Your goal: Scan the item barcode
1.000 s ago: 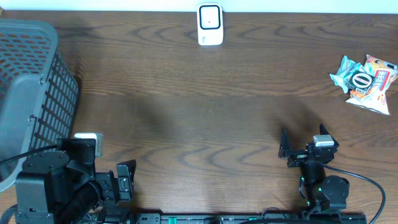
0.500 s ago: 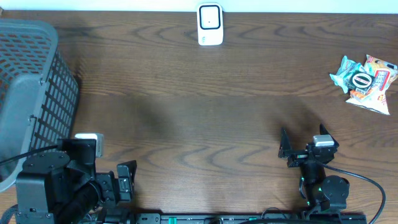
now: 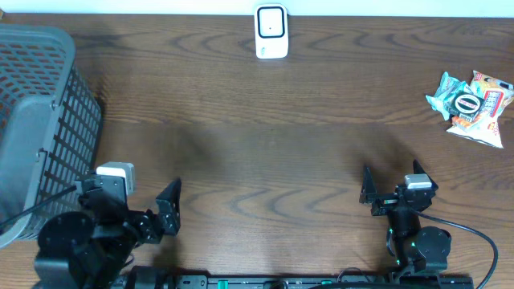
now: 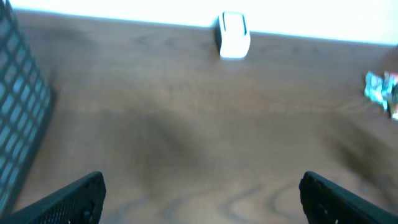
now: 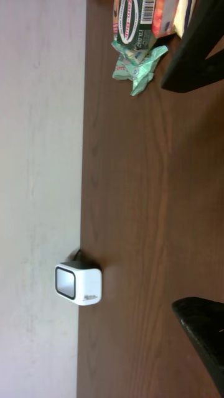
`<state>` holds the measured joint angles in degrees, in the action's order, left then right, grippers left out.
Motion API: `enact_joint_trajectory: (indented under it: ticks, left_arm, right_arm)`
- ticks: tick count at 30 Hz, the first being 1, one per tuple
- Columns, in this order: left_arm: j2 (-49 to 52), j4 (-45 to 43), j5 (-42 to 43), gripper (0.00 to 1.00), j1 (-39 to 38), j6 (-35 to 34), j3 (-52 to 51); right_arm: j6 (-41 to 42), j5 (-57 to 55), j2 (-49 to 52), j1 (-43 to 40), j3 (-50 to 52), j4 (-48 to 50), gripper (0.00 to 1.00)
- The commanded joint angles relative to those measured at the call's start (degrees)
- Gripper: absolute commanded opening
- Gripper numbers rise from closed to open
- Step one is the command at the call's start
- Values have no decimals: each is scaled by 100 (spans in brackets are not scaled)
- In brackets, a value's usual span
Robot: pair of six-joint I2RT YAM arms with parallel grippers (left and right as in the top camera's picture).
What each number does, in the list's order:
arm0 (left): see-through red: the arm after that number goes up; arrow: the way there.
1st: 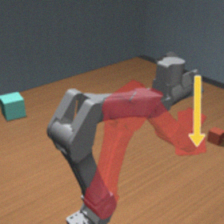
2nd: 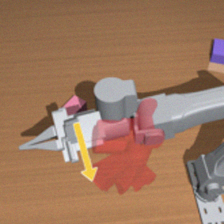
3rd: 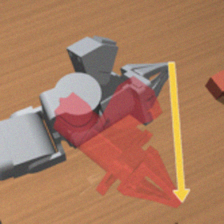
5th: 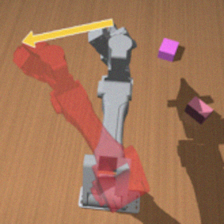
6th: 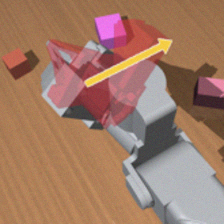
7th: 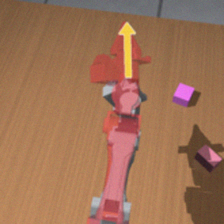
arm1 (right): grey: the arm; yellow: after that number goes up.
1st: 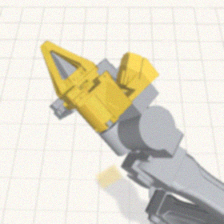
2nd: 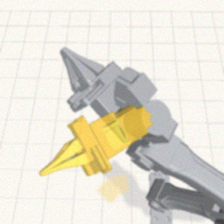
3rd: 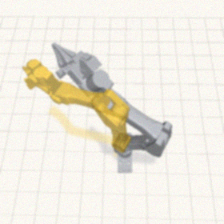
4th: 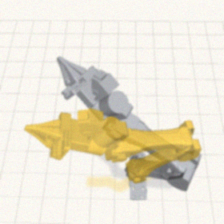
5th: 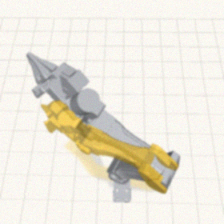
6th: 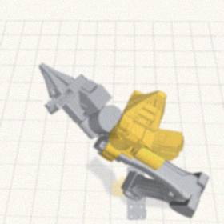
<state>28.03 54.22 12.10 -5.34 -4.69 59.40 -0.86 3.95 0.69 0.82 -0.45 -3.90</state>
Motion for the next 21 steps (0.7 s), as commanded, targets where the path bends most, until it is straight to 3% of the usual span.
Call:
enact_joint_trajectory:
  ticks: [1, 11, 21]
  left_arm:
    - [-468, -590, 28, 98, 103, 9, -748]
    - [-1325, -1045, 70, 98, 385, -11, -2039]
    - [-1947, -2529, 70, 98, 442, 57, -3023]
  right_arm:
    - [-4, -55, -37, -13, 13, -22, 99]
    - [-2, -57, -37, -13, 13, -22, 99]
    - [-4, -57, -37, -13, 13, -22, 99]
